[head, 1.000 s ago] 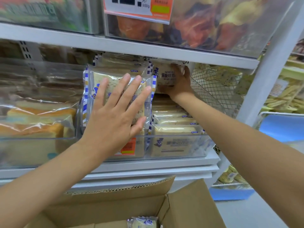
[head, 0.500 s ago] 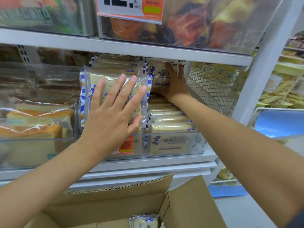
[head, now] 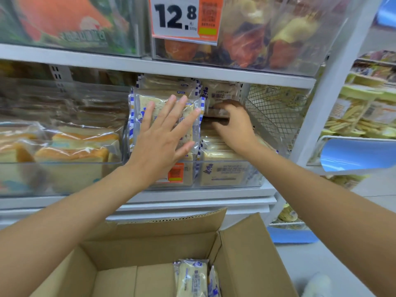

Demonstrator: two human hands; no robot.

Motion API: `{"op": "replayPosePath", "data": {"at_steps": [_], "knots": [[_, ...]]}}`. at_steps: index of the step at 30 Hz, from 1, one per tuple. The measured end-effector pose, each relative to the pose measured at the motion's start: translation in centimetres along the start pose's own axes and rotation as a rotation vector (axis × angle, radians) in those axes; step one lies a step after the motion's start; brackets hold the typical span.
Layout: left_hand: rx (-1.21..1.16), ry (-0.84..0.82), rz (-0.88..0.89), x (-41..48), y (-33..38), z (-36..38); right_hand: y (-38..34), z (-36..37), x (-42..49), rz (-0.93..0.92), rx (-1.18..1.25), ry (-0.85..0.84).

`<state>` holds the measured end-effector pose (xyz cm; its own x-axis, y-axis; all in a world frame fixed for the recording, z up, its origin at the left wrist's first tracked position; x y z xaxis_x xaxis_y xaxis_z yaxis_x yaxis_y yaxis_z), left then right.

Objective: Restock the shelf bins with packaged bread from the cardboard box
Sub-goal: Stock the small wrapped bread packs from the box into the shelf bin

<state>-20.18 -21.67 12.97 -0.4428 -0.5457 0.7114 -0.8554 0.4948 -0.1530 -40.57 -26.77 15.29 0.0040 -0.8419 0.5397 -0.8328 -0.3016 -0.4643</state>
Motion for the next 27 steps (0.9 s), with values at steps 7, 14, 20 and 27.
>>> {"op": "replayPosePath", "data": {"at_steps": [7,14,20,27], "knots": [[-0.170,-0.004,-0.074,-3.4,2.2,-3.6,-4.1,-1.6,-10.9,0.012,0.081,-0.058],[-0.390,-0.473,-0.334,-17.8,4.1,-0.5,-0.4,6.4,-24.5,0.200,0.026,-0.606],[-0.388,-0.580,-0.134,-27.5,4.5,2.8,5.6,17.1,-32.6,0.413,-0.067,-0.981],[-0.355,-0.578,-0.187,-31.2,3.8,5.7,8.0,26.1,-37.8,0.491,-0.202,-1.204]]}}
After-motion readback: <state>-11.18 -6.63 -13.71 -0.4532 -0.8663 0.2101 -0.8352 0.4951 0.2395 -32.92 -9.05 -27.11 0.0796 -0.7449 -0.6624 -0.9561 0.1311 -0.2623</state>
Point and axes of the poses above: each hand's wrist, its own x-axis towards the middle knuckle, its own z-axis out of the palm, y = z × x, the point moved 2 cm from there along x, towards the middle knuckle
